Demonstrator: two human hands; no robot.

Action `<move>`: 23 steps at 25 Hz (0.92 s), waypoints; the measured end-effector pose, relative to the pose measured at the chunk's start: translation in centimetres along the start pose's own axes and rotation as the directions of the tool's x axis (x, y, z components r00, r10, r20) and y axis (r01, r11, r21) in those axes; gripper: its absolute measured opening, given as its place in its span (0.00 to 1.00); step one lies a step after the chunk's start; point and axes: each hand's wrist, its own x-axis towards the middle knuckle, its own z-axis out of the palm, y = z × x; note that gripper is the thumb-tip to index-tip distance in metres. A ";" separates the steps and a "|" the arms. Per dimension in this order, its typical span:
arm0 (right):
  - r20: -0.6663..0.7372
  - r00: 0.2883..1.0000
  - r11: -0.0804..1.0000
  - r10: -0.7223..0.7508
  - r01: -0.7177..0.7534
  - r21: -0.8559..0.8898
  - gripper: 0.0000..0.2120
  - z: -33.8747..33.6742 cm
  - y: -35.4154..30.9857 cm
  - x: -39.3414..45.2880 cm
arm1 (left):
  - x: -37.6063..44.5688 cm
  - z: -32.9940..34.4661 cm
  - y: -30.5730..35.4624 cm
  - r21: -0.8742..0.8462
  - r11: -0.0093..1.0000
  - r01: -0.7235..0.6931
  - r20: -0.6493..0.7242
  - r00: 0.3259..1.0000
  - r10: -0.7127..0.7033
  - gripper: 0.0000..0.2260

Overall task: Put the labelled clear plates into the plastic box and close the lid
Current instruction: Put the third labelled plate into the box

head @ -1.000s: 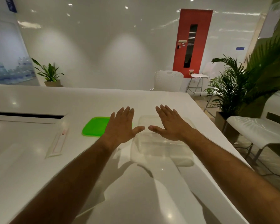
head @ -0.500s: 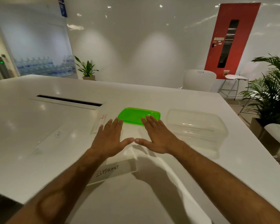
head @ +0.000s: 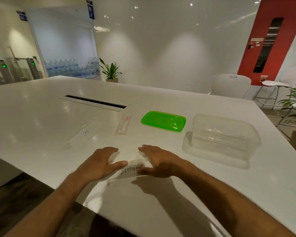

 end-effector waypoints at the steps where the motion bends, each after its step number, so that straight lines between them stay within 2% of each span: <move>1: 0.015 1.000 1.000 -0.002 0.003 -0.011 0.42 0.2 0.0 0.1 | -0.3 -0.1 -0.6 0.004 1.000 0.006 0.020 1.000 -0.006 0.37; 3: 0.040 0.999 1.000 0.015 -0.014 -0.023 0.39 0.7 0.0 0.2 | -0.7 -0.3 -1.4 0.020 0.999 0.025 0.054 0.998 -0.026 0.35; 5: 0.038 0.999 1.000 0.024 -0.024 -0.016 0.32 1.0 0.2 0.4 | -0.8 -0.3 -1.8 0.033 0.999 0.031 0.095 0.995 -0.034 0.30; 8: 0.023 1.000 1.000 0.012 -0.012 0.003 0.26 1.1 0.3 0.4 | -0.5 -0.2 -2.0 0.028 0.999 0.026 0.102 0.994 -0.029 0.24; 12: 0.001 1.000 1.000 -0.001 0.001 0.009 0.25 1.2 0.7 0.4 | -0.2 -0.3 -1.7 0.032 0.999 0.007 0.091 0.996 -0.009 0.23; 18: -0.024 0.999 0.998 0.034 -0.033 0.045 0.23 1.1 1.6 0.1 | 0.4 -0.1 -0.7 0.053 0.998 -0.027 0.082 0.996 0.023 0.30; 23: -0.092 0.994 0.997 0.066 -0.062 0.043 0.23 0.4 3.0 -1.3 | 1.8 0.4 0.9 0.023 0.999 -0.040 0.071 0.997 0.038 0.23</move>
